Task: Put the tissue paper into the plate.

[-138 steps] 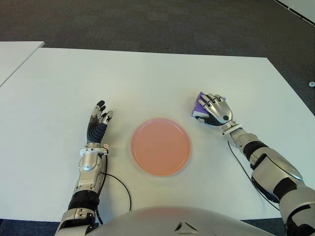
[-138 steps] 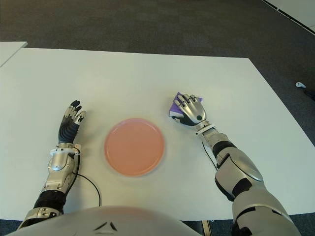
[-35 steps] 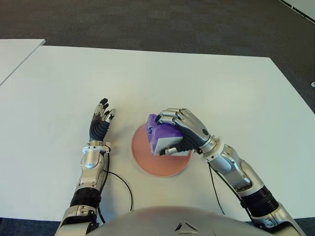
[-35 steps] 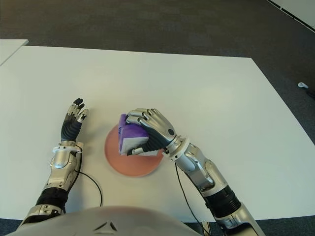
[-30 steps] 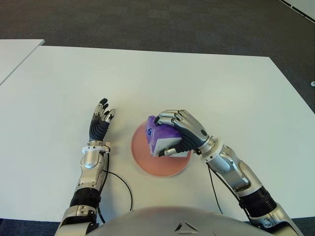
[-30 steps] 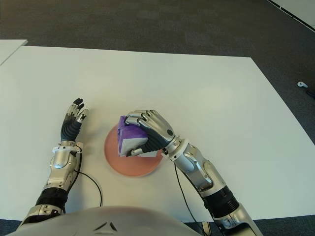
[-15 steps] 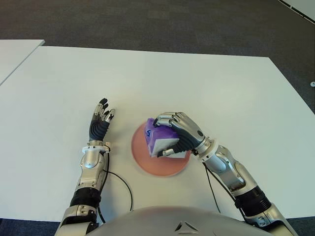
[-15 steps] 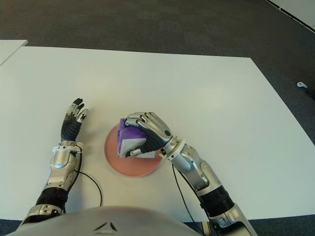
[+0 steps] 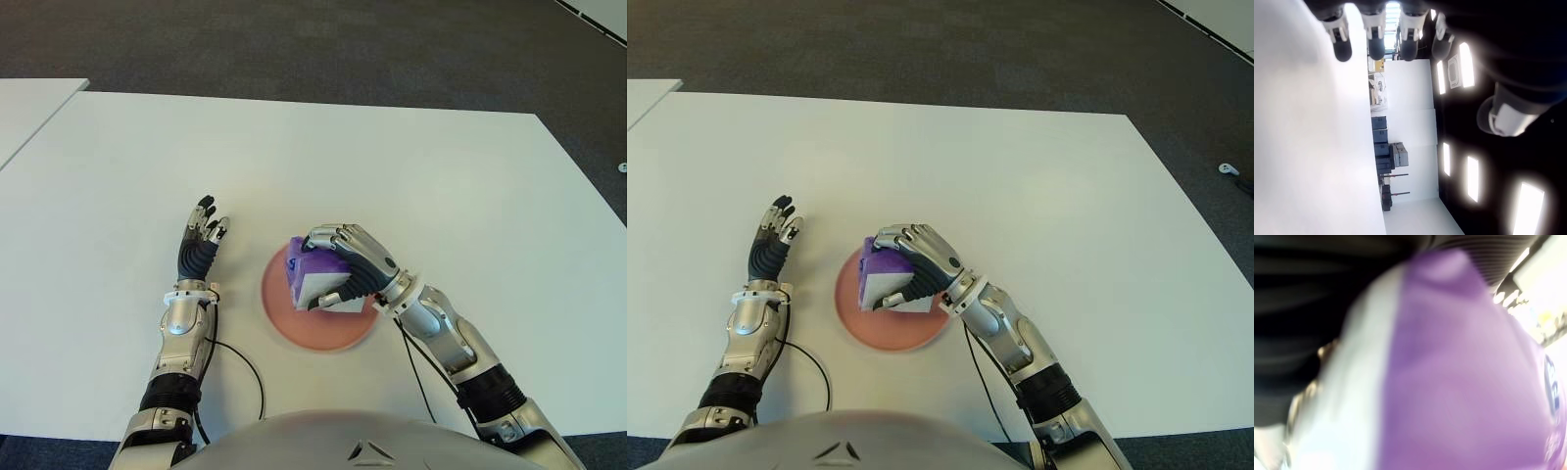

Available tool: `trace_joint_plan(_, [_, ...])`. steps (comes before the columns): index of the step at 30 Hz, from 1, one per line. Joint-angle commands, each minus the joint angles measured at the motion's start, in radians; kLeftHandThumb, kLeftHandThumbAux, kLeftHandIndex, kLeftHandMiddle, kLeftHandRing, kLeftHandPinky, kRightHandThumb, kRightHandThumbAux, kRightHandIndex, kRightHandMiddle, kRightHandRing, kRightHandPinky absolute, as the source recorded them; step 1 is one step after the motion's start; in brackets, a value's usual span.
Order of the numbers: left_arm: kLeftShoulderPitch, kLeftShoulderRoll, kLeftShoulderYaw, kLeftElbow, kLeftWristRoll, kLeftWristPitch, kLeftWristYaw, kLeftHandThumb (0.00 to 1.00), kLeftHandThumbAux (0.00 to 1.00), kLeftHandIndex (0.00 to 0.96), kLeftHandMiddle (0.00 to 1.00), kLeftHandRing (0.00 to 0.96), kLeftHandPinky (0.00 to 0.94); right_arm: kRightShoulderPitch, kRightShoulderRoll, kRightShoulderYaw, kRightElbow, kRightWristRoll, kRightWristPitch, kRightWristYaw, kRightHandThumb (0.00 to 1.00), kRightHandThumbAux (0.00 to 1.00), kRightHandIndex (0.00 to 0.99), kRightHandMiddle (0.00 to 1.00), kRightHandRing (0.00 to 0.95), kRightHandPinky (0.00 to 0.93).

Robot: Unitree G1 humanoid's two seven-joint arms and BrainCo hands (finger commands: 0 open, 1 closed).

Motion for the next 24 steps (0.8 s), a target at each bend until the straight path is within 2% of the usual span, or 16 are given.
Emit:
trace_joint_plan(1, [0.038,-0.006,-0.009,0.024,-0.001,0.032,-0.017,0.000,0.497,0.000,0.000,0.000,0.000,-0.026,-0.057,0.017,0.003,-0.054,-0.001,0.077,0.188,0.452,0.070,0.095,0.081,0.078])
trace_joint_plan(5, [0.040,-0.004,-0.011,0.018,0.002,0.039,-0.018,0.000,0.494,0.000,0.000,0.000,0.000,-0.040,-0.071,0.015,0.010,-0.096,-0.027,0.060,0.111,0.369,0.014,0.019,0.016,0.016])
trace_joint_plan(10, [0.043,-0.002,-0.013,0.013,0.003,0.040,-0.020,0.000,0.495,0.000,0.000,0.000,0.000,-0.046,-0.078,0.012,0.022,-0.115,-0.055,0.036,0.072,0.308,0.002,0.003,0.002,0.002])
trace_joint_plan(24, [0.042,0.002,-0.013,0.017,0.007,0.026,-0.039,0.000,0.491,0.000,0.000,0.000,0.000,-0.048,-0.065,0.000,0.049,-0.124,-0.100,-0.049,0.060,0.250,0.000,0.000,0.000,0.000])
